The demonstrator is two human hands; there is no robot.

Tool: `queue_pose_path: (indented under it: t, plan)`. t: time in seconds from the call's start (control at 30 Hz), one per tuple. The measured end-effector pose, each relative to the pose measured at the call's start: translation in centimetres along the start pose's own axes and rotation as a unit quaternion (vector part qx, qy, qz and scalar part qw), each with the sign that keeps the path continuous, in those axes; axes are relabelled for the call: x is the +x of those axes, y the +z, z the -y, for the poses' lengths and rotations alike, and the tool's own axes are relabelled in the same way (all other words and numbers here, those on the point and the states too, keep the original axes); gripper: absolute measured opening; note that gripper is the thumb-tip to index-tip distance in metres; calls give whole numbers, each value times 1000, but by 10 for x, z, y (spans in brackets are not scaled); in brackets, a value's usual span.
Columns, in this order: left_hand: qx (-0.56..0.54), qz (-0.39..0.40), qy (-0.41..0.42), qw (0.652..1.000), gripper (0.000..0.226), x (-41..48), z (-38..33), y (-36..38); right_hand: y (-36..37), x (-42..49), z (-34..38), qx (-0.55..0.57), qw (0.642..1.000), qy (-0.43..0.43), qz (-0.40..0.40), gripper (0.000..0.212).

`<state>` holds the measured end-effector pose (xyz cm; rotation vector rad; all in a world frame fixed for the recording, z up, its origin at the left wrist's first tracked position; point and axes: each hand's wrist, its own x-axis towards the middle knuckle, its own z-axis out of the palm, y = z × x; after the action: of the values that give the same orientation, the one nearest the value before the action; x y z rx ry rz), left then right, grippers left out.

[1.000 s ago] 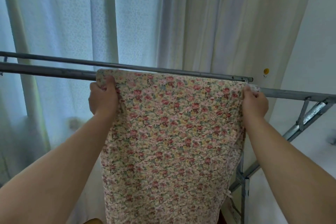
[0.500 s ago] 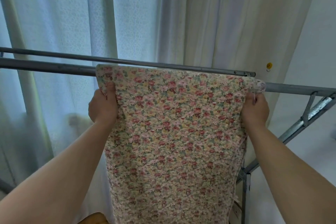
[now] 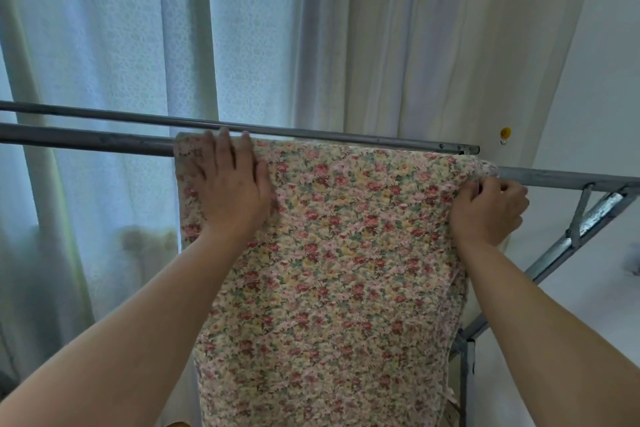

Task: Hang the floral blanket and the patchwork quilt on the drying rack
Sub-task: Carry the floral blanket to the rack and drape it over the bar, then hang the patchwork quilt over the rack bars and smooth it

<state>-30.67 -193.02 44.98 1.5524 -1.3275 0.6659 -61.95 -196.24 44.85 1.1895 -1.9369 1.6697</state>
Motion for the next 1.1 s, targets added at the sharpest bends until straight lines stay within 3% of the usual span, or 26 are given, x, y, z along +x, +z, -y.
queue_pose_path:
  t: [0.13,0.33,0.47,0.67,0.8,0.93,1.1]
  plan:
    - [11,33,78,996,51,0,-23,6,2,1,-4,19,999,-31,3,26]
    - [11,48,151,987,51,2,-56,10,9,-2,-1,149,987,-10,56,29]
    - [0,59,177,982,45,5,-80,17,7,2,-2,179,982,-20,61,18]
    - [3,107,219,970,48,10,-130,32,-11,24,-11,137,976,-172,10,30]
    - [-4,143,246,959,53,12,-171,42,-17,39,-17,114,956,-269,26,23]
    - [-21,171,249,953,59,11,-209,52,-14,48,-23,110,950,-288,43,17]
    - [-33,186,281,941,55,11,-241,60,-11,59,-30,144,933,-302,131,64]
